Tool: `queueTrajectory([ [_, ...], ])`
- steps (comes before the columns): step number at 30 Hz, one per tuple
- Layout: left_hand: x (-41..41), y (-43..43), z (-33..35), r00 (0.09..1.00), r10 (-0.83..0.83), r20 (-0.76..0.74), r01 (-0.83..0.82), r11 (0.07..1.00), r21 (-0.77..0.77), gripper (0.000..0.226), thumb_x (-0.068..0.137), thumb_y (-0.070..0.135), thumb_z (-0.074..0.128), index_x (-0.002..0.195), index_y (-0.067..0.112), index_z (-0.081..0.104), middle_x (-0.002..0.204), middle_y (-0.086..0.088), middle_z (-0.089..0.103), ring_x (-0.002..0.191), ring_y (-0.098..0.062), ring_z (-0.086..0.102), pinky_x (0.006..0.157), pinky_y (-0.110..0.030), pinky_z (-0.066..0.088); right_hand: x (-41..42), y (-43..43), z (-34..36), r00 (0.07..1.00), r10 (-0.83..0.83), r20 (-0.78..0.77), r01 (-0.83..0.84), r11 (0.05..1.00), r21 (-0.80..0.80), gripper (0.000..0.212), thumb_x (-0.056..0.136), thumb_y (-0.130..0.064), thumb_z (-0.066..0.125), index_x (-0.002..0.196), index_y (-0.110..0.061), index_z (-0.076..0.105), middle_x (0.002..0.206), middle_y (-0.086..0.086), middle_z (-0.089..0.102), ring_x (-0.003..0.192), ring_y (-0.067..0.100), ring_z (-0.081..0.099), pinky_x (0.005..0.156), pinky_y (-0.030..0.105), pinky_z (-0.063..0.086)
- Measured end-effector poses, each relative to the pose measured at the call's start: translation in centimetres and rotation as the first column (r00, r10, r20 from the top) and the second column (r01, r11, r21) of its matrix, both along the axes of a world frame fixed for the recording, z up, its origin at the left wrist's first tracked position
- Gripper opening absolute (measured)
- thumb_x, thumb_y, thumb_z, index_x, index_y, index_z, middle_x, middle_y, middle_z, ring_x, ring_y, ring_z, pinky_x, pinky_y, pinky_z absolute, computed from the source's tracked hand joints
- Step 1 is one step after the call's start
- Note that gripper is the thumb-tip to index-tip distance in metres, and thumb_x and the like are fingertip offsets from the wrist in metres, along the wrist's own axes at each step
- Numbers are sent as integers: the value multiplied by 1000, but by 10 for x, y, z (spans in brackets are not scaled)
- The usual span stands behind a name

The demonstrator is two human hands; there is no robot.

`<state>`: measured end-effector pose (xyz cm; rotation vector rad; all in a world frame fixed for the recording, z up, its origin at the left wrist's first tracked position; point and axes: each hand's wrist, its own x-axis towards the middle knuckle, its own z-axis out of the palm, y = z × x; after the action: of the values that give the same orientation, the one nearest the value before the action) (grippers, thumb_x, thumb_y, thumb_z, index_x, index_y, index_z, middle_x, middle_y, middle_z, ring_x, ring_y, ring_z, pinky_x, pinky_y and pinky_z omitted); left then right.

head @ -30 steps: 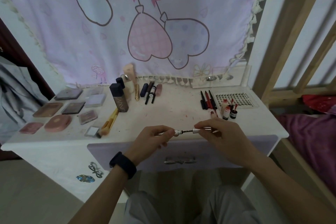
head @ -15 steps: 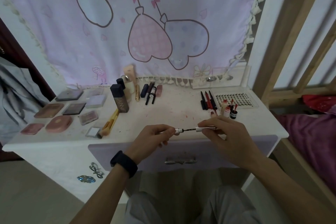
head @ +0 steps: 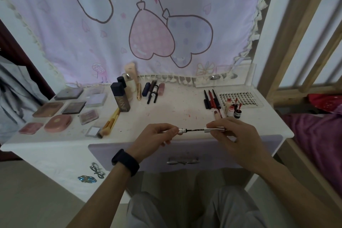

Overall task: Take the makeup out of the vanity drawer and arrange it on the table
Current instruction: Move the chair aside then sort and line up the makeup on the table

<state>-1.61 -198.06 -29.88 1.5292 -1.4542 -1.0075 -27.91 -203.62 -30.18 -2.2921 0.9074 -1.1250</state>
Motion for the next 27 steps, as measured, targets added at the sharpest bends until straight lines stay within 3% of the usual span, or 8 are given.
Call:
queueTrajectory([
  [4,2,0,0,1000,-8,11,8,1000,9,22,96,36,58,103,25,75,81,12,71,72,-4,61,69,-17,50,-3,1,-1,1000,-20,-2,20,1000,20,21,90,-41,57,109,-45,63,106,-35,59,99,-8,62,84,3,46],
  [8,3,-1,-1,1000,4,-9,-4,1000,8,24,97,35,58,106,23,76,82,8,70,74,-7,61,71,-21,51,-7,2,-1,998,-59,25,57,996,73,30,91,-22,68,107,-47,64,104,-32,64,100,-7,63,84,4,47],
  [14,4,-2,1,987,31,-158,-32,999,-4,30,90,47,57,102,28,78,75,6,61,72,-10,60,70,-23,52,-13,7,-9,977,-134,167,78,949,306,24,90,-28,68,103,-49,67,106,-35,67,104,-7,62,81,4,47],
  [18,-1,-9,0,932,113,-343,-105,994,40,37,91,54,55,101,26,77,73,6,57,67,-8,58,63,-20,50,-11,12,-12,881,-259,395,26,862,507,22,83,-39,67,104,-38,74,95,-15,76,87,5,71,73,10,53],
  [21,-7,-18,-2,866,184,-465,-157,983,97,40,98,51,49,98,18,71,72,4,57,64,-12,57,59,-24,49,-8,13,-16,743,-382,550,-134,719,682,33,79,-36,71,108,-21,77,94,3,78,81,13,74,67,15,56],
  [24,-17,-31,-4,817,224,-531,-175,974,142,32,103,40,46,103,13,64,72,2,59,61,-13,57,55,-26,48,-3,12,-17,661,-453,598,-281,590,757,33,81,-31,69,107,-12,75,98,10,77,74,15,72,62,22,58],
  [27,-30,-46,-2,781,251,-572,-191,968,164,25,104,29,46,111,11,61,78,-1,68,63,-15,62,55,-27,49,0,9,-17,626,-482,614,-330,549,768,30,85,-27,65,109,-11,73,98,11,77,68,14,71,58,22,57],
])
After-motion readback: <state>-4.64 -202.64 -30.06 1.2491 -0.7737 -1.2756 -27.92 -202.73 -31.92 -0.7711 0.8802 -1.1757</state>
